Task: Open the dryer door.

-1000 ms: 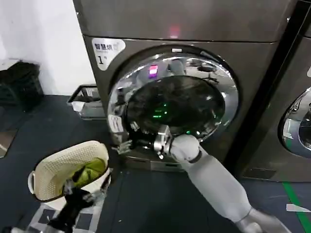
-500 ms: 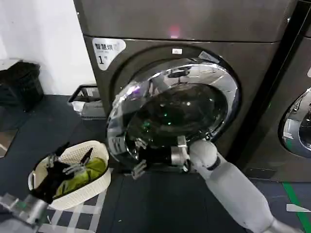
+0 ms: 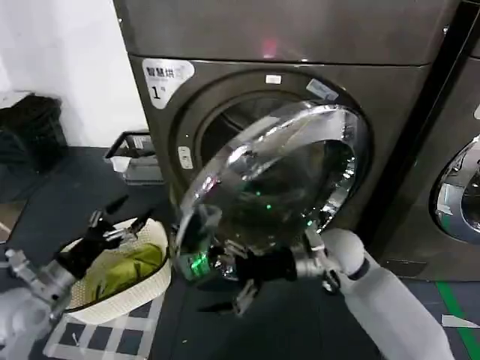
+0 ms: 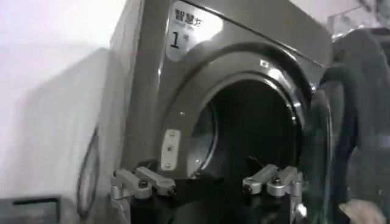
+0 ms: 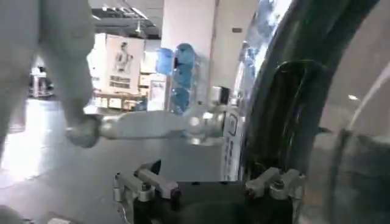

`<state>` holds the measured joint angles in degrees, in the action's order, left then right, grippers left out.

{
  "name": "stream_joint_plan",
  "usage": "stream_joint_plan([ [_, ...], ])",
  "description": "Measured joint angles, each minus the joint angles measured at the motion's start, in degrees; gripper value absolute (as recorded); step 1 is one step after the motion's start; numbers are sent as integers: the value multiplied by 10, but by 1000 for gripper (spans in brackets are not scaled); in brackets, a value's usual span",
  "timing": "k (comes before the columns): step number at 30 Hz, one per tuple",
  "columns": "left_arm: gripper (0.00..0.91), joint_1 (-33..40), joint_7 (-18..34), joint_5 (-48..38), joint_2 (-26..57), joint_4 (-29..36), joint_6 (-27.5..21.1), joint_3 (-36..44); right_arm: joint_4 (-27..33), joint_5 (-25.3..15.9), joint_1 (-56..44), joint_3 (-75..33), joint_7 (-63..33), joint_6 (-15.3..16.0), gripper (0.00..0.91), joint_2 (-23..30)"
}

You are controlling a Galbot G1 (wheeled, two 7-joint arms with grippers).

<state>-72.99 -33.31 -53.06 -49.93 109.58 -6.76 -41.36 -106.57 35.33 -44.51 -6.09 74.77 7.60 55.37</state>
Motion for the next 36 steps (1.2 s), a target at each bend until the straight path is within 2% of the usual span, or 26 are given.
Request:
stream_joint_plan([
  [4,907,43,-8,-37,37,-34,-2,45,-11,7,-21,-27,12,-1,907,-14],
  [10,907,126,-27,-42,70,-67,-2,138,-16,12,-67,-95,25,-4,907,-25],
  [19,907,224,-67,-32,63,-74,0,266,-4,3,-164,-285,38,-22,907,-28],
  [28,907,289,-105,-19,57,-52,-3,363,12,6,-257,-501,34,-35,907,4],
  [36,907,313,-86,14,43,3,-2,437,15,59,-336,-708,-84,-38,907,49],
])
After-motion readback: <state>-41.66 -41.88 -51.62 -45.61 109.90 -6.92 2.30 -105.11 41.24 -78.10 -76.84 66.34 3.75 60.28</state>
